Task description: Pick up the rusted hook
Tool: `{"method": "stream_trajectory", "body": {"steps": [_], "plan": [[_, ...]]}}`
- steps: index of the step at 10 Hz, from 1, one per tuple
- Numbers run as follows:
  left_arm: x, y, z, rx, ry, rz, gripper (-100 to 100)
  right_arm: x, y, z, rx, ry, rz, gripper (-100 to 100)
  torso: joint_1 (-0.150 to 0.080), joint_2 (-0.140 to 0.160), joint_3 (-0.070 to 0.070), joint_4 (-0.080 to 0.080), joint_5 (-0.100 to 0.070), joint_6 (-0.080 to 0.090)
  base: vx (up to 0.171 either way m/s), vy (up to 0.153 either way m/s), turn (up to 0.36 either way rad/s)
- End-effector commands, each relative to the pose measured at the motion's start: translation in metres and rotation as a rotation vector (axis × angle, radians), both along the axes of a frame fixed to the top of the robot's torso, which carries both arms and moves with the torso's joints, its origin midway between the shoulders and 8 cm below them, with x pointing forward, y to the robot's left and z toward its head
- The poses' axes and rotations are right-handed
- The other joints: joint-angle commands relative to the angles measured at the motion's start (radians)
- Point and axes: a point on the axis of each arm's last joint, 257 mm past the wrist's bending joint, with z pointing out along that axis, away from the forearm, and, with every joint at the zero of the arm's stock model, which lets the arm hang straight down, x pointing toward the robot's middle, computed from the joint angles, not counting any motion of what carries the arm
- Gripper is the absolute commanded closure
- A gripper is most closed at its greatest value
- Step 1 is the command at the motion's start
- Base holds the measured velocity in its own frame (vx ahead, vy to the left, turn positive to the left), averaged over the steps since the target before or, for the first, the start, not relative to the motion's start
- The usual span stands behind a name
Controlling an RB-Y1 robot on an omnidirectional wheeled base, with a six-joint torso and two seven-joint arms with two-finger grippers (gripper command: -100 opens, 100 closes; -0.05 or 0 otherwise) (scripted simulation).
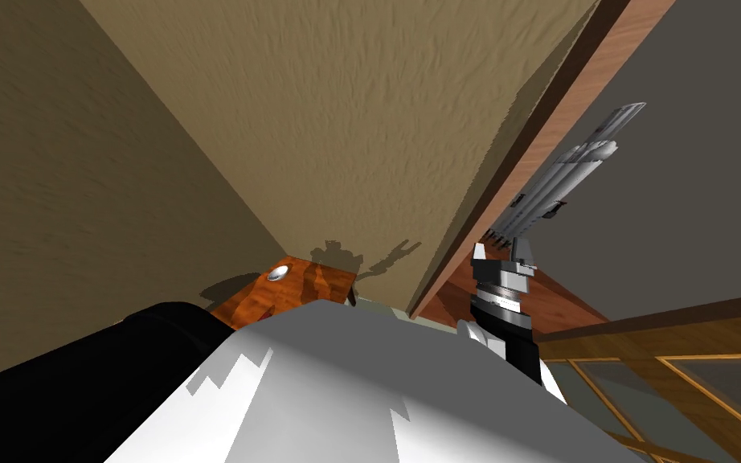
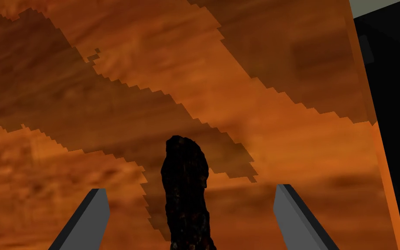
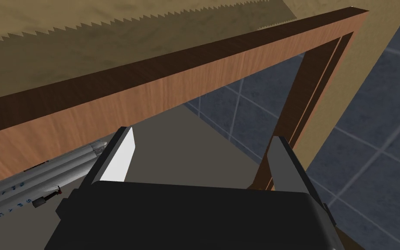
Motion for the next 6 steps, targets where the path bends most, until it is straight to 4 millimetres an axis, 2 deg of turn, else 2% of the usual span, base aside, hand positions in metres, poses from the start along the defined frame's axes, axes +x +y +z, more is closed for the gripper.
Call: {"method": "stream_trajectory", "body": {"steps": [1, 5, 6], "plan": [[0.005, -0.009, -0.005, 0.002, -0.001, -0.008, -100, 0.000, 0.000, 0.000, 0.000, 0.000, 0.000, 0, 0.000, 0.000, 0.000, 0.000, 0.000, 0.000, 0.012, 0.080, 0.046], [0.019, -0.035, -0.018, -0.001, -0.002, -0.026, -100, 0.000, 0.000, 0.000, 0.000, 0.000, 0.000, 0, 0.002, 0.001, 0.000, 0.000, 0.001, 0.000, 0.004, 0.077, 0.038], [0.017, -0.032, -0.016, -0.001, -0.001, -0.023, -100, 0.000, 0.000, 0.000, 0.000, 0.000, 0.000, 0, 0.001, 0.001, 0.000, 0.000, 0.000, 0.000, 0.000, 0.020, -0.001]]}}
